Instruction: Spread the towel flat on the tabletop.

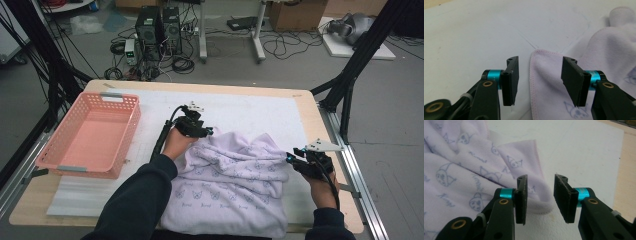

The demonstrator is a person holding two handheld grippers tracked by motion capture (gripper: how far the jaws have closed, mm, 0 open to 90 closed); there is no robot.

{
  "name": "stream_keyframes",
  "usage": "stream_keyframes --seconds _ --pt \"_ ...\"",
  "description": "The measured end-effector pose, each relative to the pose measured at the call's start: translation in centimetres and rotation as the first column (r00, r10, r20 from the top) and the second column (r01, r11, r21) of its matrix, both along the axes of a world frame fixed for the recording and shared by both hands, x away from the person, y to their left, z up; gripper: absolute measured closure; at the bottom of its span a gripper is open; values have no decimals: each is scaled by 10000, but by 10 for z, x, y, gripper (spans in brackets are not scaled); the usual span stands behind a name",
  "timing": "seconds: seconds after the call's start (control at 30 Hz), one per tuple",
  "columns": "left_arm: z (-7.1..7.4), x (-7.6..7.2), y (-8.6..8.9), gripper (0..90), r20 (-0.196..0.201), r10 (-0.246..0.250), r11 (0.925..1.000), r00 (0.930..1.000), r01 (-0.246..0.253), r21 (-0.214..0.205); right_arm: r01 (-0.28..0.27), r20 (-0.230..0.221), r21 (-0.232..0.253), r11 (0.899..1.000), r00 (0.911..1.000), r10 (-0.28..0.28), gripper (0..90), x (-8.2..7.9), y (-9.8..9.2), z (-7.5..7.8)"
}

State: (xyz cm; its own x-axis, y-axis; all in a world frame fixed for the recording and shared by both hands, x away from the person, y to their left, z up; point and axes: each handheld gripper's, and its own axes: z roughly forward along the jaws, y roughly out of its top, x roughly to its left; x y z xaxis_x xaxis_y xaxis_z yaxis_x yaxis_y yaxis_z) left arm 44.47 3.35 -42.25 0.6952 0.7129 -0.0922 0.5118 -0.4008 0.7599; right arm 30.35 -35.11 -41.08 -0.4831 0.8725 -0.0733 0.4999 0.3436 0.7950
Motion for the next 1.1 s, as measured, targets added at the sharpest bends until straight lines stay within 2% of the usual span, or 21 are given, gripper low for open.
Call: stream_keyframes --seconds 0.07,0.17,0.2,0.27,0.3,0.33,0.37,0.47,0.53,0.6,0.63,0.67,0.7,0.73,0.8,0.87,0.9,1.0,1.03,1.1 --pt "-5 1 -6 503 -147 -124 9998 9998 126 148 -54 -34 3 10000 10000 54 631 0 0 -1" --pt "-15 0 -15 518 -293 -398 9969 9988 417 671 -72 -9 111 9999 10000 72 626 -1 -1 -2" --pt "-17 -1 -17 515 -179 -368 9953 9992 383 885 -138 -4 138 9998 9999 138 625 -1 -1 -2" --pt "-17 -2 -19 525 -45 -366 9941 9993 368 1020 -152 -18 136 9998 9999 152 624 -1 -1 -3" --pt "-16 -3 -19 576 -51 -536 9938 9985 538 971 -159 -21 171 9997 9999 160 623 -1 0 -3" --pt "-15 -5 -18 708 -171 -817 9927 9965 829 879 -175 -18 154 9997 9998 176 620 -1 0 -3" --pt "-15 -7 -18 827 -48 -842 9909 9964 842 1048 -193 -27 158 9997 9998 193 620 -1 1 -3" --pt "-12 -10 -9 837 16 -294 9937 9996 290 1085 -296 -32 128 9995 9996 297 625 -1 3 -3" --pt "-9 -12 8 838 196 340 9975 9992 -352 610 -303 1 164 9994 9995 303 626 -1 4 -3" --pt "-3 -14 28 838 403 999 9948 9942 -1006 161 -326 60 199 9993 9995 325 626 -1 4 -2" --pt "1 -14 38 838 427 1347 9909 9900 -1347 -27 -329 59 238 9992 9994 328 626 0 5 -2" --pt "5 -15 48 837 649 1687 9856 9835 -1674 -259 -314 74 246 9992 9995 312 626 0 6 -2" --pt "10 -17 58 837 852 2100 9764 9740 -2045 -692 -303 87 258 9992 9995 301 626 1 8 -2" --pt "14 -18 68 838 980 2509 9657 9630 -2420 -940 -272 119 276 9992 9996 269 625 3 10 -1" --pt "19 -21 85 837 1202 3105 9474 9430 -2966 -1203 -328 139 409 9986 9994 323 620 6 15 0" --pt "19 -24 98 837 1388 3513 9338 9259 -3358 -1232 -527 134 299 9982 9985 523 606 12 26 1" --pt "18 -24 103 835 1296 3616 9295 9233 -3461 -1278 -713 64 290 9970 9974 711 592 15 32 1" --pt "7 -22 110 799 573 3631 9282 9300 -3556 -1098 -1314 -120 219 9911 9912 1317 558 27 56 -2" --pt "2 -22 110 755 362 3656 9265 9301 -3600 -1094 -1501 -276 225 9884 9882 1507 550 31 65 -5" --pt "-4 -24 110 597 -11 3656 9241 9308 -3631 -1189 -1809 -575 146 9834 9817 1814 539 39 80 -11"
